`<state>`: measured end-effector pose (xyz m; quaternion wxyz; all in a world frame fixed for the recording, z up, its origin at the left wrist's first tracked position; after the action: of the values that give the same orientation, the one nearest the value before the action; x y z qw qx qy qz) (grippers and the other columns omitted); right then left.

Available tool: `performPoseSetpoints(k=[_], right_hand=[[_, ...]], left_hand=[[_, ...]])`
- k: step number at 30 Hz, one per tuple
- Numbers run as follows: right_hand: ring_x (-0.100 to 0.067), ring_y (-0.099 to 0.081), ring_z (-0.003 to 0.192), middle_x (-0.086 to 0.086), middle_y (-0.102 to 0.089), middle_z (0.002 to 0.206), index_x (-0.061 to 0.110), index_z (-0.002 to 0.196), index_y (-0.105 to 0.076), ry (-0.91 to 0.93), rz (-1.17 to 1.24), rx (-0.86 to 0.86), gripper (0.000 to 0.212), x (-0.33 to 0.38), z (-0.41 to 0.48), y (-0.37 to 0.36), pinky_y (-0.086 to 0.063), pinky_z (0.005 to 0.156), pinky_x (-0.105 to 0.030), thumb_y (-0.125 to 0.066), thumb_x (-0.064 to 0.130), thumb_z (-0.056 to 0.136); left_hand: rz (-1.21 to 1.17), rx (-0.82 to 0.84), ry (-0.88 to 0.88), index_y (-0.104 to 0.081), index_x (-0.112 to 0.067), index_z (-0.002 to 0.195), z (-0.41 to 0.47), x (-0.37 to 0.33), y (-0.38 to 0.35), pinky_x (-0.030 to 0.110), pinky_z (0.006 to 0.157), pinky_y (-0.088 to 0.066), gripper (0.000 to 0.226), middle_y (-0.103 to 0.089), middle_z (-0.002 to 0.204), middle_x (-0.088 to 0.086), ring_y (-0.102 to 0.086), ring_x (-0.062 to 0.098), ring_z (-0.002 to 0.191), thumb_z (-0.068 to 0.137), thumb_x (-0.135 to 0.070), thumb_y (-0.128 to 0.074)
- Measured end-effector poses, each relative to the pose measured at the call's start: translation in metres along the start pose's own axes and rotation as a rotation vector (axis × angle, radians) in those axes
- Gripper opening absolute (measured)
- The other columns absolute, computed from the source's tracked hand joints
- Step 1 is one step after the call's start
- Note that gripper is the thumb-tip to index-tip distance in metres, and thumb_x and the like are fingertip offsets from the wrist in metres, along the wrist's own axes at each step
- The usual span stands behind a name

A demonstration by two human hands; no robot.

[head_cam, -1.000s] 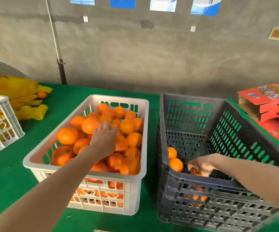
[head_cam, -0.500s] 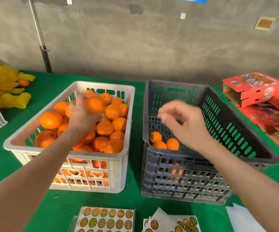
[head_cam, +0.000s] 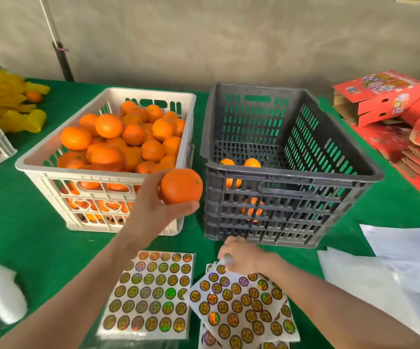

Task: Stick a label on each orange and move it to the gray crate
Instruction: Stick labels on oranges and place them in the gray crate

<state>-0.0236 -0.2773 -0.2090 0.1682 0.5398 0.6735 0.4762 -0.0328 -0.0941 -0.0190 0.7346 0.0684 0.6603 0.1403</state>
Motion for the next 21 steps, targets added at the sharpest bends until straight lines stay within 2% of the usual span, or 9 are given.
performPoseSetpoints(k=[3,5,7,10,12,14,16,19,21], right_hand=[[-0.024,-0.042,0.121,-0.005,-0.049,0.126,0.014,0.115,-0.062,0.016,0.048,-0.114,0.026,-0.001,-0.006,0.015,-0.035,0.104,-0.035,-0.054,0.015,0.090],[-0.022,-0.051,0.113,-0.006,-0.058,0.117,0.010,0.104,-0.066,0.037,0.093,-0.180,0.020,-0.001,-0.015,0.026,-0.040,0.098,-0.032,-0.052,0.013,0.091],[-0.022,-0.060,0.101,-0.008,-0.067,0.104,0.004,0.094,-0.069,0.072,0.192,-0.232,0.019,-0.002,-0.024,0.036,-0.046,0.091,-0.030,-0.051,0.006,0.090],[-0.021,-0.063,0.096,-0.009,-0.069,0.100,0.003,0.090,-0.069,0.072,0.287,-0.285,0.014,-0.007,-0.036,0.047,-0.049,0.088,-0.032,-0.055,0.006,0.090],[-0.022,-0.063,0.095,-0.010,-0.069,0.100,0.002,0.090,-0.068,0.056,0.326,-0.316,0.012,-0.012,-0.040,0.051,-0.049,0.088,-0.033,-0.057,0.006,0.090],[-0.021,-0.060,0.097,-0.009,-0.067,0.101,0.003,0.093,-0.066,0.061,0.357,-0.361,0.009,-0.013,-0.045,0.051,-0.046,0.087,-0.029,-0.058,0.005,0.090],[-0.019,-0.052,0.106,-0.006,-0.060,0.110,0.009,0.101,-0.062,0.068,0.313,-0.477,0.013,-0.013,-0.054,0.053,-0.040,0.091,-0.027,-0.063,0.010,0.087],[-0.019,-0.041,0.106,-0.005,-0.053,0.111,0.011,0.100,-0.066,0.099,0.154,-0.694,0.019,-0.009,-0.072,0.058,-0.034,0.092,-0.032,-0.070,0.016,0.082],[-0.020,-0.043,0.101,-0.006,-0.056,0.105,0.010,0.097,-0.070,0.113,0.157,-0.684,0.015,-0.005,-0.074,0.053,-0.036,0.088,-0.031,-0.070,0.015,0.082]], left_hand=[[-0.027,0.147,0.167,-0.051,-0.027,0.120,-0.019,0.039,-0.034,0.019,0.069,-0.046,0.080,-0.060,0.110,-0.004,-0.060,0.013,0.094,0.051,-0.036,-0.089],[-0.152,0.248,0.316,-0.055,-0.017,0.121,-0.032,0.069,-0.059,0.030,0.085,-0.050,0.089,-0.066,0.108,0.004,-0.063,0.021,0.099,0.041,-0.044,-0.082],[-0.281,0.362,0.447,-0.058,-0.008,0.119,-0.044,0.095,-0.084,0.037,0.096,-0.045,0.092,-0.069,0.107,0.008,-0.063,0.025,0.104,0.038,-0.045,-0.079],[-0.293,0.582,0.516,-0.065,-0.011,0.109,-0.058,0.109,-0.117,0.030,0.088,-0.047,0.074,-0.073,0.102,0.005,-0.066,0.021,0.100,0.044,-0.045,-0.075],[-0.256,0.653,0.537,-0.058,-0.004,0.121,-0.060,0.115,-0.131,0.036,0.097,-0.046,0.088,-0.068,0.116,0.012,-0.063,0.024,0.108,0.045,-0.045,-0.076],[-0.219,0.664,0.557,-0.046,0.001,0.133,-0.060,0.120,-0.138,0.045,0.108,-0.039,0.107,-0.058,0.128,0.019,-0.057,0.030,0.117,0.043,-0.047,-0.079],[-0.206,0.684,0.536,-0.050,-0.002,0.130,-0.057,0.121,-0.144,0.044,0.107,-0.040,0.101,-0.059,0.126,0.017,-0.057,0.029,0.116,0.045,-0.049,-0.079],[-0.244,0.744,0.518,-0.062,-0.011,0.114,-0.057,0.122,-0.152,0.030,0.089,-0.048,0.073,-0.071,0.110,0.005,-0.065,0.019,0.104,0.052,-0.046,-0.076],[-0.260,0.768,0.511,-0.064,-0.013,0.110,-0.058,0.123,-0.152,0.027,0.086,-0.048,0.065,-0.073,0.105,0.002,-0.067,0.018,0.101,0.055,-0.045,-0.075]])
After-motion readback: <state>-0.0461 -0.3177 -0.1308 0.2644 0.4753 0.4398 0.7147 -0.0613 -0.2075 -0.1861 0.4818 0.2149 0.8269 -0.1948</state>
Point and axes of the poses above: each hand's wrist, its own z-axis towards the middle knuckle, its own y-axis out of the back of the hand, x = y × z, the point moved 10 cm from there along z, towards the middle knuckle
